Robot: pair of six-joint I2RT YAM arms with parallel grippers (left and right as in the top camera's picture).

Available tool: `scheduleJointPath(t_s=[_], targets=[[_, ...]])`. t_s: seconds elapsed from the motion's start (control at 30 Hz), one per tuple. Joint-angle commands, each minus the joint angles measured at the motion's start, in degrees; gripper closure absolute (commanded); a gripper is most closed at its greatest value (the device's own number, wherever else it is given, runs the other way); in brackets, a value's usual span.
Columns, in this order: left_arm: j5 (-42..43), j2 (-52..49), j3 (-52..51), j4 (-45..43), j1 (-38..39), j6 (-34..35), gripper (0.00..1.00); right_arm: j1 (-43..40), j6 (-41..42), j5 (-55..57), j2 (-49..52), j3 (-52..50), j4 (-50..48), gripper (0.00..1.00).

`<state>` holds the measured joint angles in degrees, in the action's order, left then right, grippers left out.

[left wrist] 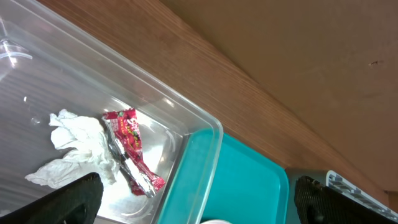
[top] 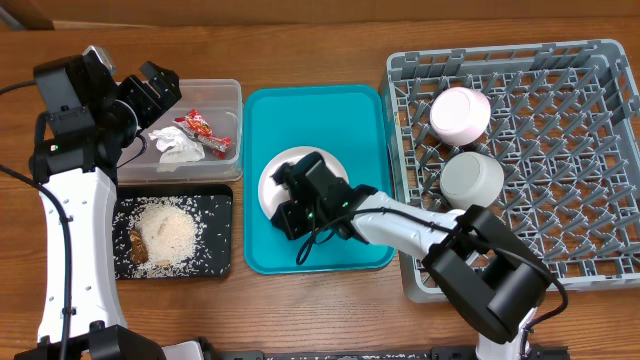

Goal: Sort waste into correct bins and load items into the dishwasher

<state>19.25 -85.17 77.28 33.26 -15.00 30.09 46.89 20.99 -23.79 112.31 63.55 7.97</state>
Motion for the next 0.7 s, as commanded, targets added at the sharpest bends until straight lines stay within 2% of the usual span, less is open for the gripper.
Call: scheduleJointPath(t_s=[0.0,0.43,0.57,0.67], targets=[[-0.3,-0.3,0.6,-0.1,0.1,0.4,0.00,0.2,0.3,-0.7,0.0,0.9,-0.8,0.89],[-0.3,-0.3,0.6,-0.1,0.1,0.3,0.00,-3.7,0.2,0.6,-3.2,2.6,-0.8,0.79],[-0.3,-0.3,0.6,-0.1,0.1,0.4,0.00,-5.1,0.0,6.1,-3.7,2.6,-0.8,0.79],[-0.4,-0.3,0.6,-0.1,0.1,0.4,0.00,-5.5,0.0,15.4,-3.7,2.6,0.7,0.72]])
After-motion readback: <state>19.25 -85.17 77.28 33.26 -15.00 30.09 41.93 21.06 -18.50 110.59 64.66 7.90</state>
